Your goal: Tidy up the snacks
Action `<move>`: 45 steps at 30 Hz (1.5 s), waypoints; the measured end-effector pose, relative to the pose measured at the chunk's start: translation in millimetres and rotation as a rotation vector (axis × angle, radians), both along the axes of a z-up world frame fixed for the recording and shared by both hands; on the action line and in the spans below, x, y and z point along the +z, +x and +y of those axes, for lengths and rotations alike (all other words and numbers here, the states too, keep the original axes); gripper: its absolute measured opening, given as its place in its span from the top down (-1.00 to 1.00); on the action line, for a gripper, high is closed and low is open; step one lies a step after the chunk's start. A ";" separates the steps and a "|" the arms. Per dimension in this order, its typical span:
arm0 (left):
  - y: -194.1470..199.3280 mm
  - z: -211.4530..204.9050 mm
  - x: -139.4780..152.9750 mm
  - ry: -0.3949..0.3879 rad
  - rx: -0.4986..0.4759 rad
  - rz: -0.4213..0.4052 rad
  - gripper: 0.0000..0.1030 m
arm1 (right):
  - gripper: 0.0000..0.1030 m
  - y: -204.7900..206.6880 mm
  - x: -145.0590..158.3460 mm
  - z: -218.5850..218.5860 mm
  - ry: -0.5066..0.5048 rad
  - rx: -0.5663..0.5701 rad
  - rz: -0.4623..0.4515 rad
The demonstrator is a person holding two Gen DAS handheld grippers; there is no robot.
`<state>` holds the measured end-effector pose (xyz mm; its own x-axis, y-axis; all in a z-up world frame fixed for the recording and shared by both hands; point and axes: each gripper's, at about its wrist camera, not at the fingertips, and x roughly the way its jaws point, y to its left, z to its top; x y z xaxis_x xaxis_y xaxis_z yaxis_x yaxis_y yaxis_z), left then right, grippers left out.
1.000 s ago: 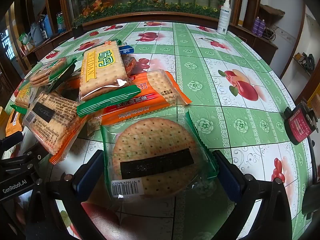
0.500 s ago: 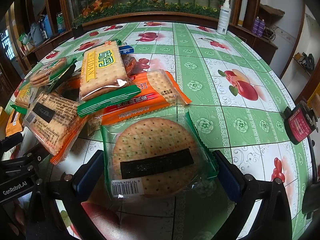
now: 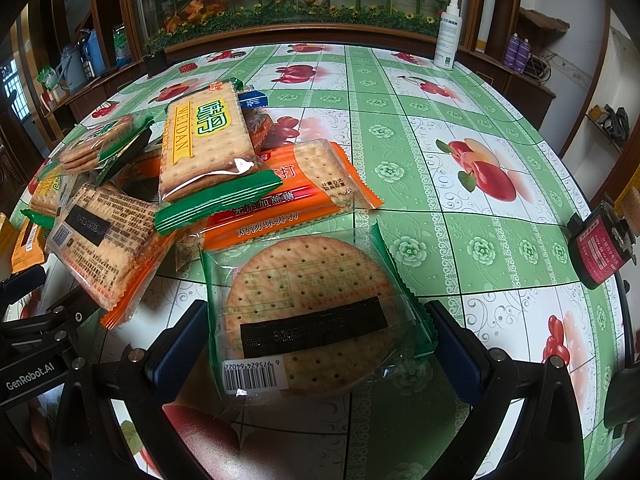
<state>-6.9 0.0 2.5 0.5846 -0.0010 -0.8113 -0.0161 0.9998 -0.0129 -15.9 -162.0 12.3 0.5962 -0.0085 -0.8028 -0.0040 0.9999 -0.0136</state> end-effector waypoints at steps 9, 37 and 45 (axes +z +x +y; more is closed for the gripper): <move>0.0 -0.1 -0.1 -0.001 0.001 0.000 -1.00 | -0.99 -0.8 1.3 0.6 0.001 -0.001 0.000; -34.5 11.2 56.8 0.015 0.007 -0.161 -1.00 | -0.99 -44.0 83.6 18.2 -0.141 -0.039 -0.232; -50.9 28.2 80.0 0.019 0.025 -0.250 -1.00 | -0.99 -53.8 93.6 32.1 -0.140 -0.019 -0.269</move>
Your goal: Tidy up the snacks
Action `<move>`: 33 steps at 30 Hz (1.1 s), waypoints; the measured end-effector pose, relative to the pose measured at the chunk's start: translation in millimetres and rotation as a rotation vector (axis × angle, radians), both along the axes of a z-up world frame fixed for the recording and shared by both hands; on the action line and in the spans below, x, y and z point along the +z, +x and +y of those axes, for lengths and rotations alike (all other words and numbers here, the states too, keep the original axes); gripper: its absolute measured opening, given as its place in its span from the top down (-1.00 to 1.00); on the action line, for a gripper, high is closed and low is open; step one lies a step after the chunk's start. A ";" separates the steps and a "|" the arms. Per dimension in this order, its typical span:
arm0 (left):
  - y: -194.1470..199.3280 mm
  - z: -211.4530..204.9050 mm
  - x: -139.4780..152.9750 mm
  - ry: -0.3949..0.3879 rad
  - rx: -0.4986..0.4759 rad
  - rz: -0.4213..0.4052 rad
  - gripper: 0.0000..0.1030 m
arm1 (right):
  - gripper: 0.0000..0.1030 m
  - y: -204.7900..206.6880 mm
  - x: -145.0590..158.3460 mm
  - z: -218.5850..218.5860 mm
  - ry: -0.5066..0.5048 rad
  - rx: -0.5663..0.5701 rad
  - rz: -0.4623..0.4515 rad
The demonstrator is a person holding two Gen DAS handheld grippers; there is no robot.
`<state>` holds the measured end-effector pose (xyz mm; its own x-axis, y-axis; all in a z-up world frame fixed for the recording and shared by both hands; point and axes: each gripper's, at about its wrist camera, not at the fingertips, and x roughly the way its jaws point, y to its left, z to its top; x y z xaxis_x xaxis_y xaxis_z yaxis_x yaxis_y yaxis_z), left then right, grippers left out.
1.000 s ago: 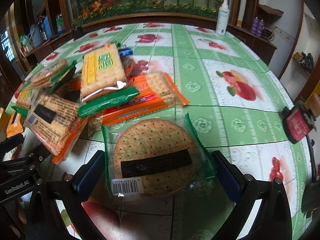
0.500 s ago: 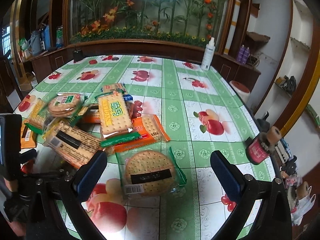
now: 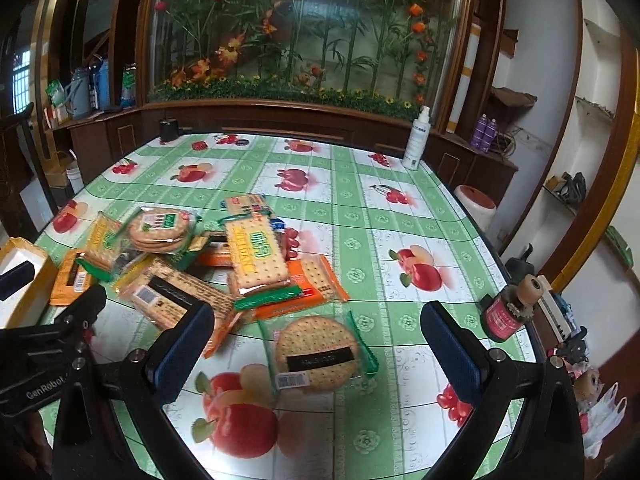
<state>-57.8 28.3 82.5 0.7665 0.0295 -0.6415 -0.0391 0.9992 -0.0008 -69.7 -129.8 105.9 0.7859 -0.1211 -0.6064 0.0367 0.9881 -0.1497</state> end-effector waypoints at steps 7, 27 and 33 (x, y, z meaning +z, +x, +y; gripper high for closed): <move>-6.2 17.0 6.8 0.009 0.035 -0.040 -1.00 | -0.99 -4.4 -2.3 14.1 0.004 0.027 -0.004; -15.1 21.2 3.3 0.011 0.038 -0.063 -1.00 | -0.99 -5.0 -6.4 24.5 0.017 0.051 0.012; -13.2 20.6 1.2 0.011 0.034 -0.056 -1.00 | -0.99 -1.5 -8.8 25.7 0.010 0.057 0.024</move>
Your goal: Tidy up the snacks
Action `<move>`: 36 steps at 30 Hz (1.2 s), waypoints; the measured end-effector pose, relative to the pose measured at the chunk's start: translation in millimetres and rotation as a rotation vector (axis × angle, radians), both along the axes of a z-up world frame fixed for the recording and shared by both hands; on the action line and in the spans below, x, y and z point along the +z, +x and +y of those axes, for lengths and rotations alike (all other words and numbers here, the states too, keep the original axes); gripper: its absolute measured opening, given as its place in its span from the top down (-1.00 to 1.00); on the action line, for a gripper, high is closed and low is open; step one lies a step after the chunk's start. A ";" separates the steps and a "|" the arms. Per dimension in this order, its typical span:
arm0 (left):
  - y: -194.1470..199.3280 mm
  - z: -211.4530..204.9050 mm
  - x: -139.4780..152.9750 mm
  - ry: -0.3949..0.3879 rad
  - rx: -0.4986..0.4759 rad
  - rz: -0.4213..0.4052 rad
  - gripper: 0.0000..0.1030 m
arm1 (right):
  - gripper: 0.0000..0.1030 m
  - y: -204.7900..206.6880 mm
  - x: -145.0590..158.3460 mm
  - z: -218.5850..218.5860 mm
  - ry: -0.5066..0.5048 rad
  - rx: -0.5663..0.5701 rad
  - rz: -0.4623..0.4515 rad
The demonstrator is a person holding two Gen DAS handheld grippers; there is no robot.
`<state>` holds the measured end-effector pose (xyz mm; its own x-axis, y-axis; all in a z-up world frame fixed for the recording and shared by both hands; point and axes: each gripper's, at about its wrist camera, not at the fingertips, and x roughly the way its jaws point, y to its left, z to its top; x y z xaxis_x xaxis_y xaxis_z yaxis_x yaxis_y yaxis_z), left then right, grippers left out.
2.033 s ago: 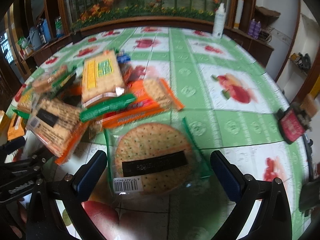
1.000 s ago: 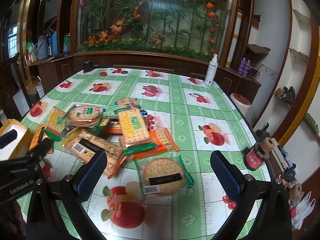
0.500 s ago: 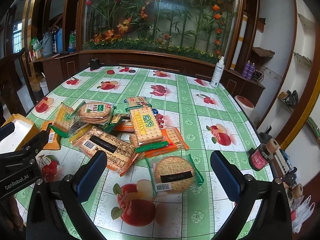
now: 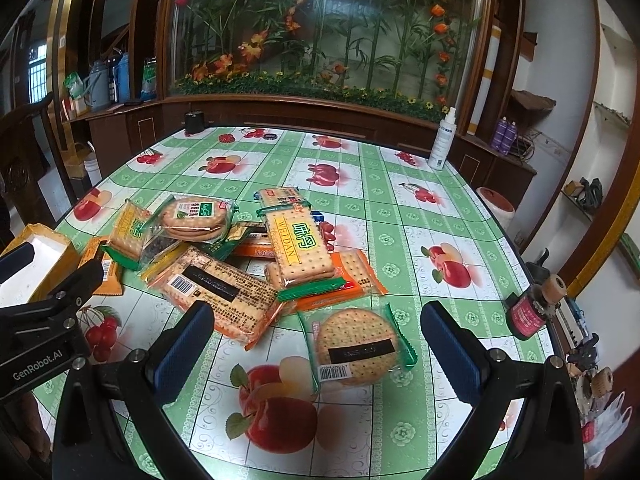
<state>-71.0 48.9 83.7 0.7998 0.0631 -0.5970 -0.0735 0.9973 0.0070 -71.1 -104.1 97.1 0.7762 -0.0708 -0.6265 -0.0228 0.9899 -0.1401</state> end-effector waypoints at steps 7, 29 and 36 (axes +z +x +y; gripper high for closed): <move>5.1 -0.7 -3.4 0.001 -0.001 0.016 -1.00 | -0.99 5.7 -3.3 0.1 0.000 0.005 0.015; 27.6 -9.3 -15.8 0.005 -0.023 0.067 -1.00 | -0.99 20.1 -9.3 -0.9 -0.001 0.018 0.038; 29.8 -10.4 -16.9 0.007 -0.023 0.069 -1.00 | -0.99 20.8 -9.4 -1.0 -0.001 0.017 0.042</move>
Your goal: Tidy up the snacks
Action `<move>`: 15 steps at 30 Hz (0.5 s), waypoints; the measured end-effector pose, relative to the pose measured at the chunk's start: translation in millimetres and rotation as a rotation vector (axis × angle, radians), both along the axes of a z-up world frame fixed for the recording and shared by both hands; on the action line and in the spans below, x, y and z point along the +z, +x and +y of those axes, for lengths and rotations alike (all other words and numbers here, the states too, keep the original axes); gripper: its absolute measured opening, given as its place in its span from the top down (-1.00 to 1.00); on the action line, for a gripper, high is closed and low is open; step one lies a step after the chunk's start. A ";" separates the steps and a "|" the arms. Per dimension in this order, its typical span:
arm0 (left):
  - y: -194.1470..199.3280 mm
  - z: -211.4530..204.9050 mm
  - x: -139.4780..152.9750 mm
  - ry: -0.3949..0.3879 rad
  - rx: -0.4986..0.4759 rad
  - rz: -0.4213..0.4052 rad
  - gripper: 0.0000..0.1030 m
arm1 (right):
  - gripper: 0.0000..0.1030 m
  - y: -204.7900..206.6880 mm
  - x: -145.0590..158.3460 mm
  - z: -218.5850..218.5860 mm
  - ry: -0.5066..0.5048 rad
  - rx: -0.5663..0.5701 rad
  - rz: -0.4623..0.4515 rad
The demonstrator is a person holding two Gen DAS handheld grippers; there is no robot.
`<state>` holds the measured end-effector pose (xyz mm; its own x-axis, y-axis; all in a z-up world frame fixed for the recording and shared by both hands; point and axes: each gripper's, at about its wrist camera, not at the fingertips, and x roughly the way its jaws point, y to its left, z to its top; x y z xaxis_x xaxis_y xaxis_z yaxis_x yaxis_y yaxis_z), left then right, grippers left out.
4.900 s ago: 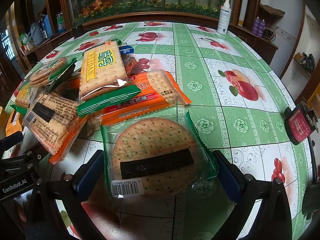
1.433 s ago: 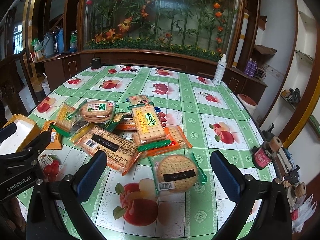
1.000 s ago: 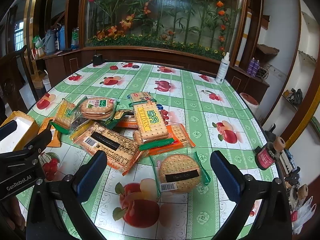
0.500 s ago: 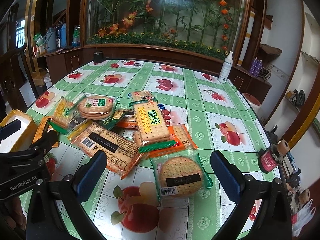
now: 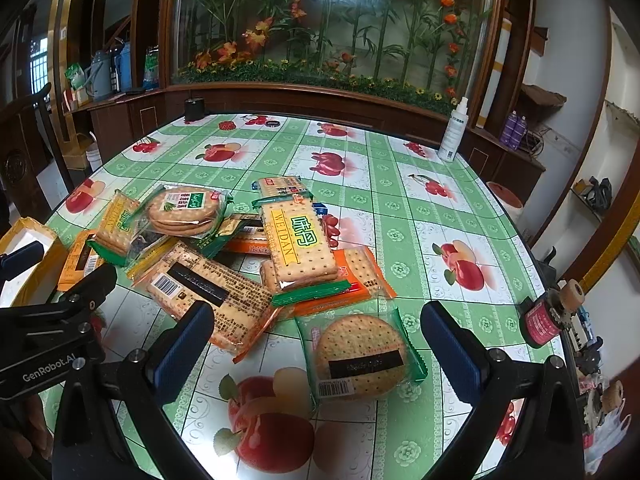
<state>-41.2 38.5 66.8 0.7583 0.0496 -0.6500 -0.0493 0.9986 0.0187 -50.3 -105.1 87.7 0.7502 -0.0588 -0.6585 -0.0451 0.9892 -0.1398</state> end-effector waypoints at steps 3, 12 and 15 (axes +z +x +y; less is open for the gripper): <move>0.4 0.2 0.1 0.001 -0.001 0.001 -1.00 | -0.99 1.1 -0.8 -0.9 0.003 0.000 0.002; 3.9 0.4 -3.5 0.005 -0.003 0.014 -1.00 | -0.99 3.2 -5.7 -1.5 0.014 0.019 0.011; 7.4 1.6 -4.3 0.004 -0.004 0.049 -1.00 | -0.99 3.4 -8.3 -2.4 0.025 0.055 0.019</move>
